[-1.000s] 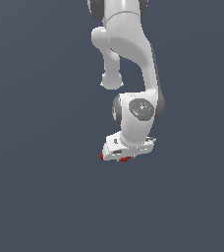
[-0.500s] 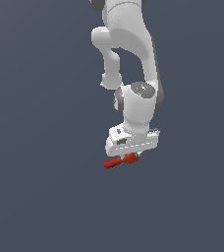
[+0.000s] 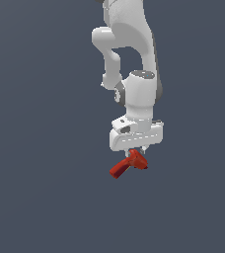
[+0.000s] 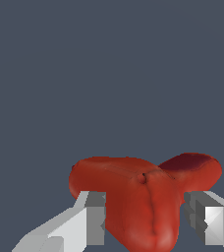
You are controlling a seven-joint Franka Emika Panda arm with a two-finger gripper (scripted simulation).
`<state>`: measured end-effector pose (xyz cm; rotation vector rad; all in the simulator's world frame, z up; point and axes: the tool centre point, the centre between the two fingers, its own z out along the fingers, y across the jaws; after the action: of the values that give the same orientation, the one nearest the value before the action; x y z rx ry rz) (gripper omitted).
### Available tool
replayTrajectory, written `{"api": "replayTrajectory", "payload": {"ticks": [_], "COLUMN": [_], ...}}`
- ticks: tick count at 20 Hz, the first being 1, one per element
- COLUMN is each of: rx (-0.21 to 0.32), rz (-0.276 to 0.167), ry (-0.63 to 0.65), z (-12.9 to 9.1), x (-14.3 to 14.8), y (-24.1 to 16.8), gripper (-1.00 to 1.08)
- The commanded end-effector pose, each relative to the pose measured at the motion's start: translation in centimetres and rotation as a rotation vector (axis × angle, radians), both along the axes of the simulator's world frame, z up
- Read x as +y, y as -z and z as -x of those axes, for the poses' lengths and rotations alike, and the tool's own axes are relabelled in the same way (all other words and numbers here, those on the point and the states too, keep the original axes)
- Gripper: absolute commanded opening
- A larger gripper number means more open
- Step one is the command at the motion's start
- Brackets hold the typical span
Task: Pick up the object and move it to a goal position.
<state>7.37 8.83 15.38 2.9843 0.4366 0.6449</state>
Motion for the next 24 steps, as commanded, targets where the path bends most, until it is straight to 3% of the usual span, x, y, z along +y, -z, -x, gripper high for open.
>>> {"api": "replayTrajectory", "payload": {"ticks": [1, 13, 24], "rx": [-0.055, -0.250, -0.311], "rz": [-0.008, -0.031, -0.033], "ry": [-0.010, -0.048, -0.057], "z": [-0.1, 0.6, 0.9], "x": [0.4, 1.6, 1.9], "y": [-1.1, -4.3, -5.1], "gripper": [-1.00, -1.00, -1.00]}}
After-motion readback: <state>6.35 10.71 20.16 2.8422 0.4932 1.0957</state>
